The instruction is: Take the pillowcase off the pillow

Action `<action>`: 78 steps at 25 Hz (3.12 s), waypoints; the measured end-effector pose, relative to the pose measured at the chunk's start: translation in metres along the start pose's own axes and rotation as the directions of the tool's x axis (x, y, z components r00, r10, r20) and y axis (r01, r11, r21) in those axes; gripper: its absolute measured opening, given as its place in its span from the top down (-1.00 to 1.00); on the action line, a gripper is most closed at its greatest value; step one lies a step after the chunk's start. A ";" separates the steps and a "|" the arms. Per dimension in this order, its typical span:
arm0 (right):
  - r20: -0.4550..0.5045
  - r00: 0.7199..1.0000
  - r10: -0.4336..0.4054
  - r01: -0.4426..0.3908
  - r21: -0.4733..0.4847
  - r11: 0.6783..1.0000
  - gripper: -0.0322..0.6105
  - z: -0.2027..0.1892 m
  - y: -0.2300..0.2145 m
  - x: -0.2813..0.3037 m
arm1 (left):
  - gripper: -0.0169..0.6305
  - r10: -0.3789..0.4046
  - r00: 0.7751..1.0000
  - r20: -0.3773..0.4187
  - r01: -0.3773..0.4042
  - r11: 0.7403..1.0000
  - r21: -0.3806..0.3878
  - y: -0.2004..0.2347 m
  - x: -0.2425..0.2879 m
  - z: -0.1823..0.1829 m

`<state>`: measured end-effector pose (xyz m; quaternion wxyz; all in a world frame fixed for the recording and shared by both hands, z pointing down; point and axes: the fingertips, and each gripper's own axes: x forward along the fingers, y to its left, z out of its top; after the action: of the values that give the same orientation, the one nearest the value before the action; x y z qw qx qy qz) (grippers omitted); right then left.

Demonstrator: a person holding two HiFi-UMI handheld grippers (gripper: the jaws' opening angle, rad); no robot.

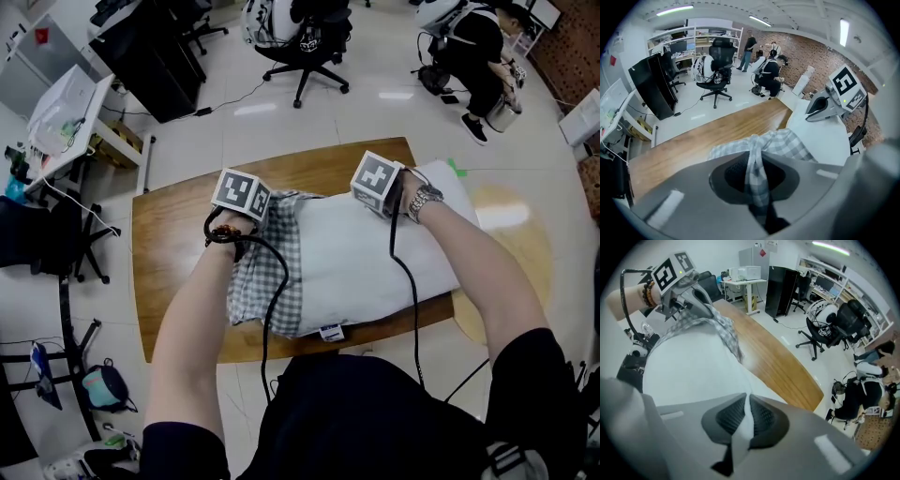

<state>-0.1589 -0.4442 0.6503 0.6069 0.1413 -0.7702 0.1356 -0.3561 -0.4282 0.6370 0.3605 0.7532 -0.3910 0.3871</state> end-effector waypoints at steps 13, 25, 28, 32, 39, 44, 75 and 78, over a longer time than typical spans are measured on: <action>-0.073 0.996 -0.052 0.058 0.087 0.995 0.86 -0.047 -0.020 -0.019 | 0.85 0.109 0.993 0.034 -0.107 0.992 -0.066 0.036 -0.014 -0.015; -0.121 0.986 -0.114 0.125 0.094 0.988 0.84 -0.093 -0.047 -0.021 | 0.85 0.213 0.977 0.026 -0.209 0.971 -0.114 0.078 -0.031 -0.040; -0.087 0.994 -0.065 0.074 0.097 0.993 0.74 -0.090 -0.024 -0.020 | 0.81 0.214 0.976 0.050 -0.207 0.972 -0.114 0.077 -0.034 -0.043; 0.054 0.954 -0.296 0.298 -0.043 0.954 0.56 -0.068 -0.054 -0.035 | 0.52 0.242 0.966 0.096 -0.233 0.968 -0.094 0.068 -0.037 -0.046; 0.157 0.898 -0.411 0.421 -0.037 0.906 0.44 -0.075 -0.051 -0.064 | 0.39 0.292 0.944 0.152 -0.278 0.955 -0.102 0.048 -0.049 -0.060; 0.240 0.863 -0.444 0.472 -0.072 0.879 0.44 -0.087 -0.035 -0.081 | 0.39 0.315 0.934 0.170 -0.296 0.947 -0.125 0.018 -0.049 -0.080; 0.515 0.829 -0.220 0.461 -0.404 0.790 0.07 -0.092 0.164 -0.044 | 0.39 0.265 0.893 0.365 -0.023 0.835 -0.550 -0.113 -0.009 -0.225; 0.525 0.826 -0.205 0.467 -0.434 0.771 0.03 -0.095 0.178 -0.037 | 0.39 0.252 0.872 0.419 0.082 0.769 -0.634 -0.118 -0.005 -0.233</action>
<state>-0.1337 -0.2415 0.6289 0.4416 0.1293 -0.8549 -0.2395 -0.3257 -0.1782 0.7069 0.4656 0.6395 -0.6098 0.0493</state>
